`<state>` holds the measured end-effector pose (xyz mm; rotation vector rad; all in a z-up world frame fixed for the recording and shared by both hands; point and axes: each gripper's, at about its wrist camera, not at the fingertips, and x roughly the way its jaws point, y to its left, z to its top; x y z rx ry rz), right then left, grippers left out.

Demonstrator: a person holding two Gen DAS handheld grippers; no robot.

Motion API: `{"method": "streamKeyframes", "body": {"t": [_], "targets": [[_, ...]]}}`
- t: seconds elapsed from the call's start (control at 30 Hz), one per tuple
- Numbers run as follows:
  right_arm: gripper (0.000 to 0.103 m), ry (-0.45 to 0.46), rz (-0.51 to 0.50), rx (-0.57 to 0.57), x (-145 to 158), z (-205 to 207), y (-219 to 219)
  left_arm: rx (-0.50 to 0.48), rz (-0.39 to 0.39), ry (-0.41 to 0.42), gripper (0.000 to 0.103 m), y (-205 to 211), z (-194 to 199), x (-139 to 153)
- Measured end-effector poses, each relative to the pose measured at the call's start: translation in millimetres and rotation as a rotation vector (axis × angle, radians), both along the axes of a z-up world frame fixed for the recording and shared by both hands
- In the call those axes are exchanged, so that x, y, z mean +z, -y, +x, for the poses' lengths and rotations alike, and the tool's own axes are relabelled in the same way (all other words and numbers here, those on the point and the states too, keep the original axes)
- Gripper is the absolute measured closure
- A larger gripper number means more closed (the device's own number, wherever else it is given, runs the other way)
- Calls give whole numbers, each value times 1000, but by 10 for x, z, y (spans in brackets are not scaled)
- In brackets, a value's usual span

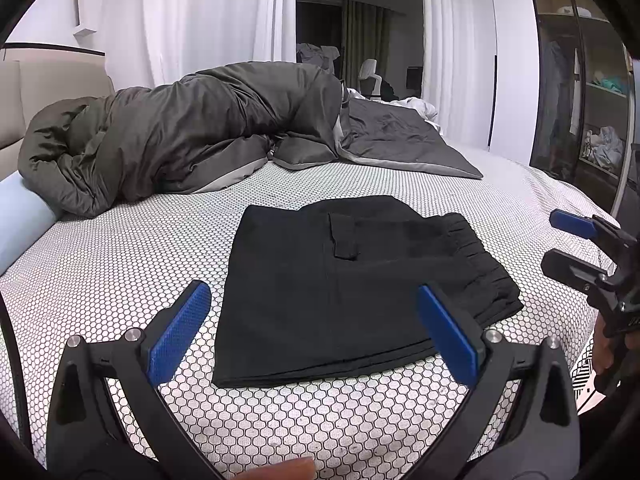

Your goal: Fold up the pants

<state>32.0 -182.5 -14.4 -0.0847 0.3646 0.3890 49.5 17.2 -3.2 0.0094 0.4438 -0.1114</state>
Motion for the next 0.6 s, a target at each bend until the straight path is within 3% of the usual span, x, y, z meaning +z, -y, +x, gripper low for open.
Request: {"method": "streamKeyframes", "body": {"t": [0.6], "targets": [[0,-8,-9,9,-30,24,-14,-5,2,4,1,-78,17,-9]]}}
